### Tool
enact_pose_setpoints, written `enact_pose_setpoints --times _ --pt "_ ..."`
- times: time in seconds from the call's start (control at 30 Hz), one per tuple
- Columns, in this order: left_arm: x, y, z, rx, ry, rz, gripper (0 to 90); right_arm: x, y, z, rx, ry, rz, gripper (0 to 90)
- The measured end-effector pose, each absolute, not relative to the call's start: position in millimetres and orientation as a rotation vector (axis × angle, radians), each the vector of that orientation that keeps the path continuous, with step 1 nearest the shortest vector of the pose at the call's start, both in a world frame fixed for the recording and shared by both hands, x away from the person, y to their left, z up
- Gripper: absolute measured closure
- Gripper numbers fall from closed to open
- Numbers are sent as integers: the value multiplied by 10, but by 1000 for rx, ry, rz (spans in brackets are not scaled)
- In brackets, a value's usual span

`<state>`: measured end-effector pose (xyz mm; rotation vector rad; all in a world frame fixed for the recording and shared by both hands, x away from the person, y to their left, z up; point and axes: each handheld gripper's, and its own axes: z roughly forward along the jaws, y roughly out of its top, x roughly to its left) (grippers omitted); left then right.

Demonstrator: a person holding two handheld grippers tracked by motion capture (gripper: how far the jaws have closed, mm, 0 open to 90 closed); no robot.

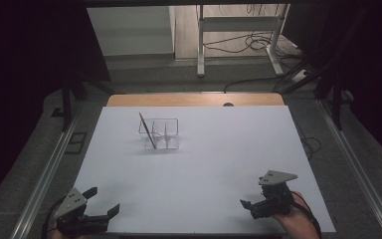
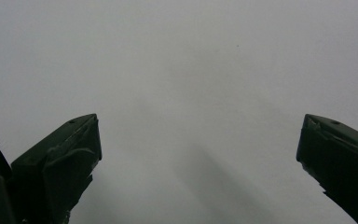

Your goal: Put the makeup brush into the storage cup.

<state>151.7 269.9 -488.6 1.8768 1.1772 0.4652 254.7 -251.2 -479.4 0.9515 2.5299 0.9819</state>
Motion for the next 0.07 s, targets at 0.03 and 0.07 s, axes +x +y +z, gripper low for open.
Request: enact_pose_setpoints --times 0.03,0.07 --pt "1520 2702 -4886 1873 1177 460 47 2547 -2512 -4796 951 2531 980 1" --pt "1525 2704 -4887 1875 1177 459 48 2549 -2514 -4797 949 2531 980 1"
